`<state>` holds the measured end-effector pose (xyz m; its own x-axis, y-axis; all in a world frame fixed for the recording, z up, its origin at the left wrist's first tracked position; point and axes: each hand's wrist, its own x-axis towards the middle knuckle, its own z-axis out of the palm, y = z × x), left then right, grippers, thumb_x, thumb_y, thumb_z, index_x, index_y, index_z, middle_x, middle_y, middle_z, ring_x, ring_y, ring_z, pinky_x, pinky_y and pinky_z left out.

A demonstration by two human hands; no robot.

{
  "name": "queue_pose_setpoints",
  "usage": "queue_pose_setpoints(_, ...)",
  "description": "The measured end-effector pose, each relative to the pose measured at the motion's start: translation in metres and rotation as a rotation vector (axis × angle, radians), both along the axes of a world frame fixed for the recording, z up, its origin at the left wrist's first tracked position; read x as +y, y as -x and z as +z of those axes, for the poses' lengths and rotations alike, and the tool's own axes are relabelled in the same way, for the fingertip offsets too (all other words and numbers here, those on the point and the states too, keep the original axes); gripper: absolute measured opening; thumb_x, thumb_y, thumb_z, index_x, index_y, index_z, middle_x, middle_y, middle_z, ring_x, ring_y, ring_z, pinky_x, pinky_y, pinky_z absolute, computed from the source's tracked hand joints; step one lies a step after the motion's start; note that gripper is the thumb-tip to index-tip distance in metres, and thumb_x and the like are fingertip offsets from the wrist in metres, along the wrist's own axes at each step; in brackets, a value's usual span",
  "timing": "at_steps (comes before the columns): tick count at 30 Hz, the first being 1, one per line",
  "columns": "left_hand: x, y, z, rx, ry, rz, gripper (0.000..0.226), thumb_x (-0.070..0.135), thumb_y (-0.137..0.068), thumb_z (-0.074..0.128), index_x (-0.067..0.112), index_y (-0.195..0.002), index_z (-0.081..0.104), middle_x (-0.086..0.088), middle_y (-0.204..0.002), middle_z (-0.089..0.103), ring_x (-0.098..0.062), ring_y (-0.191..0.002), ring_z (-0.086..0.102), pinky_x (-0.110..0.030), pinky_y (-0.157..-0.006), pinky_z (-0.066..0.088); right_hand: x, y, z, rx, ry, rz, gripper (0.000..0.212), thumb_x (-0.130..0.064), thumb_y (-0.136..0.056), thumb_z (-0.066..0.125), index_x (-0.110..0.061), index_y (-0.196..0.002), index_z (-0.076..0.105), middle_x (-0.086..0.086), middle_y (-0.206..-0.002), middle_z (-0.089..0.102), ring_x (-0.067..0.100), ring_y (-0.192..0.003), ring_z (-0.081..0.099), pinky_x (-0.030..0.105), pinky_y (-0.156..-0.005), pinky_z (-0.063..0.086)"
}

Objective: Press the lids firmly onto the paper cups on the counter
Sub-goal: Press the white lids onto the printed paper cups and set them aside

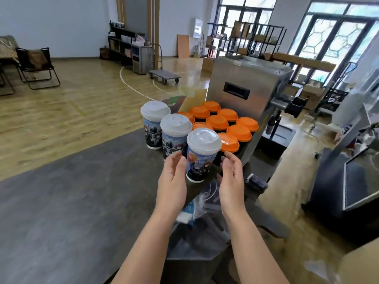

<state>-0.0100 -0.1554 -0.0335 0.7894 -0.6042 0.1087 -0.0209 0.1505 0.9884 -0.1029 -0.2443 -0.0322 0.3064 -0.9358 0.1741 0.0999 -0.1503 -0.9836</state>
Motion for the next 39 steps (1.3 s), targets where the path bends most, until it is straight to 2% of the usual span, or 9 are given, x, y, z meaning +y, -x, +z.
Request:
queue_pose_setpoints(5, -0.033, 0.000, 0.005, -0.030, -0.031, 0.016, 0.035, 0.043, -0.102, 0.047, 0.033, -0.136, 0.053, 0.018, -0.128, 0.062, 0.002, -0.120, 0.056, -0.030, -0.105, 0.045, -0.031, -0.020, -0.009, -0.068, 0.003, 0.029, 0.024, -0.034, -0.105, 0.042, -0.029, -0.124, 0.056, -0.008, -0.124, 0.063, 0.006, -0.118, 0.058, 0.033, -0.101, 0.047)
queue_pose_setpoints(8, -0.029, 0.011, 0.008, -0.056, -0.031, 0.047, 0.032, 0.042, -0.103, 0.047, 0.039, -0.134, 0.053, 0.025, -0.126, 0.062, 0.010, -0.119, 0.054, -0.025, -0.101, 0.046, -0.033, -0.026, -0.013, -0.125, -0.022, 0.048, 0.027, -0.030, -0.105, 0.041, -0.021, -0.124, 0.058, -0.001, -0.121, 0.065, 0.009, -0.112, 0.061, 0.038, -0.096, 0.051)
queue_pose_setpoints(12, -0.006, 0.021, 0.012, -0.098, 0.013, 0.216, 0.037, 0.049, -0.093, 0.041, 0.042, -0.127, 0.055, 0.031, -0.123, 0.062, 0.010, -0.119, 0.055, -0.017, -0.094, 0.043, -0.009, -0.040, -0.014, -0.172, -0.044, 0.211, 0.046, -0.053, -0.090, 0.040, -0.024, -0.119, 0.061, 0.005, -0.121, 0.065, 0.024, -0.115, 0.060, 0.057, -0.100, 0.047)
queue_pose_setpoints(17, 0.024, 0.012, 0.022, -0.156, 0.040, 0.477, 0.036, 0.044, -0.094, 0.040, 0.039, -0.125, 0.058, 0.026, -0.121, 0.065, 0.006, -0.116, 0.058, -0.013, -0.090, 0.046, 0.037, -0.069, 0.001, -0.284, 0.032, 0.503, 0.053, -0.058, -0.083, 0.041, -0.034, -0.130, 0.047, -0.015, -0.125, 0.061, 0.008, -0.121, 0.056, 0.029, -0.098, 0.047)
queue_pose_setpoints(21, 0.051, -0.003, 0.024, -0.096, 0.078, 0.685, 0.040, 0.051, -0.094, 0.036, 0.036, -0.119, 0.062, 0.020, -0.115, 0.070, 0.000, -0.111, 0.063, -0.025, -0.091, 0.049, 0.068, -0.090, 0.004, -0.295, 0.119, 0.675, 0.048, -0.054, -0.090, 0.036, -0.036, -0.134, 0.040, -0.032, -0.130, 0.052, -0.007, -0.124, 0.049, 0.010, -0.098, 0.040)
queue_pose_setpoints(24, 0.068, -0.009, 0.020, -0.039, 0.065, 0.746, 0.050, 0.063, -0.092, 0.034, 0.033, -0.119, 0.064, 0.012, -0.114, 0.071, -0.007, -0.110, 0.065, -0.037, -0.095, 0.052, 0.083, -0.099, -0.001, -0.283, 0.126, 0.754, 0.044, -0.051, -0.092, 0.034, -0.031, -0.129, 0.048, -0.029, -0.125, 0.057, 0.000, -0.120, 0.055, 0.019, -0.099, 0.045)
queue_pose_setpoints(27, 0.077, -0.011, 0.016, -0.001, 0.049, 0.784, 0.038, 0.041, -0.107, 0.032, 0.028, -0.119, 0.066, 0.010, -0.112, 0.072, -0.005, -0.108, 0.066, -0.037, -0.096, 0.052, 0.089, -0.105, -0.007, -0.265, 0.088, 0.784, 0.043, -0.052, -0.091, 0.035, -0.033, -0.125, 0.052, -0.023, -0.121, 0.061, 0.008, -0.116, 0.059, 0.027, -0.097, 0.048)
queue_pose_setpoints(32, 0.081, -0.015, 0.015, -0.011, 0.029, 0.816, 0.034, 0.030, -0.108, 0.031, 0.031, -0.118, 0.064, 0.015, -0.109, 0.071, -0.001, -0.105, 0.064, -0.022, -0.086, 0.049, 0.092, -0.110, -0.005, -0.249, 0.114, 0.777, 0.040, -0.051, -0.092, 0.035, -0.035, -0.122, 0.054, -0.022, -0.117, 0.063, 0.007, -0.113, 0.060, 0.023, -0.094, 0.048)
queue_pose_setpoints(39, 0.092, -0.033, 0.026, -0.112, -0.019, 0.816, 0.036, 0.030, -0.096, 0.037, 0.038, -0.115, 0.067, 0.016, -0.114, 0.070, -0.005, -0.112, 0.064, -0.036, -0.096, 0.052, 0.082, -0.118, 0.004, -0.195, 0.162, 0.780, 0.047, -0.051, -0.089, 0.031, -0.027, -0.116, 0.061, -0.023, -0.110, 0.066, 0.004, -0.109, 0.061, 0.021, -0.090, 0.048)
